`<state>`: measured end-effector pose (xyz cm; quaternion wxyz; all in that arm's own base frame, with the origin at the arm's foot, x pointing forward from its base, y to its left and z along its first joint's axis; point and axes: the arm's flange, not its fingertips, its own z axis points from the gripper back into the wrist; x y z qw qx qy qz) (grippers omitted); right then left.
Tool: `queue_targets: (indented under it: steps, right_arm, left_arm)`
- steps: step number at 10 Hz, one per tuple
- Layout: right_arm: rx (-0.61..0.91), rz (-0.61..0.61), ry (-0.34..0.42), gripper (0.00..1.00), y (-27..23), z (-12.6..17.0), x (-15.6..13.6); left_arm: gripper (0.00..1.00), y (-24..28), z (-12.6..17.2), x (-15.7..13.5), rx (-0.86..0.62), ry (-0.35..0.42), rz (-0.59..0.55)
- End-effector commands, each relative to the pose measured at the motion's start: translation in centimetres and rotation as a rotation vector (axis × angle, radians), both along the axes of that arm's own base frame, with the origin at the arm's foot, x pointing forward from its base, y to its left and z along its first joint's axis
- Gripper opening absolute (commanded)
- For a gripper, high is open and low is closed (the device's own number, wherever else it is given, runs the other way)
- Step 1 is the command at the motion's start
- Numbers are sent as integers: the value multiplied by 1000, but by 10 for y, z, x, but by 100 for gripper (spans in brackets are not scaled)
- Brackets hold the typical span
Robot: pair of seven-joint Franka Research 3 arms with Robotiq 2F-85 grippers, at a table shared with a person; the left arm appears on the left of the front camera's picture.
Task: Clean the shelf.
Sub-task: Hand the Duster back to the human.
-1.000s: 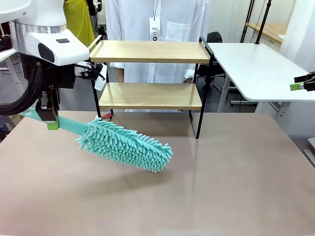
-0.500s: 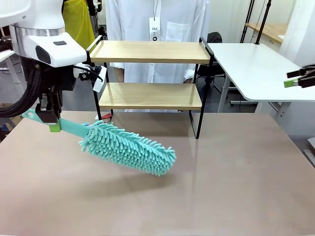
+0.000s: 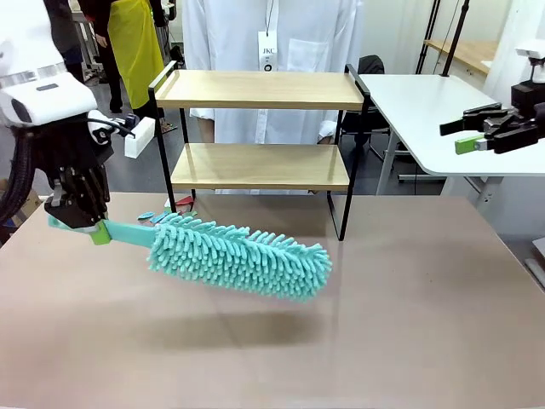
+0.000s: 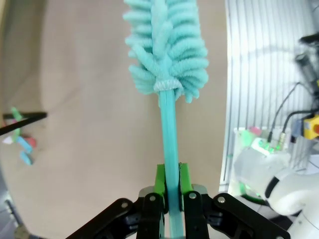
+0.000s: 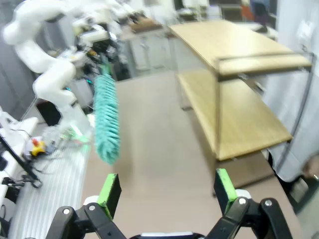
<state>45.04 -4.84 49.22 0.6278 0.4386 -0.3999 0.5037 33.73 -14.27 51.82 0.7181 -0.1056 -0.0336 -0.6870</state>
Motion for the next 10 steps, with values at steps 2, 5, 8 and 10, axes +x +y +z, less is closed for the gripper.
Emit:
queue_targets:
  steps: [2, 5, 8, 10]
  right_arm:
    - [169, 50, 18, 100, 13, -15, -36]
    - [276, -18, -3, 100, 45, -36, -66]
    - [303, -67, -117, 100, 74, -60, -60]
    - [242, -50, -76, 100, 64, -60, -47]
  left_arm:
    - [13, 11, -26, 0, -202, 8, 28]
    - [13, 19, -41, -1, -331, -41, 113]
    - [13, 19, -50, 4, -387, -89, 86]
    - [13, 21, -53, 6, -402, -117, 72]
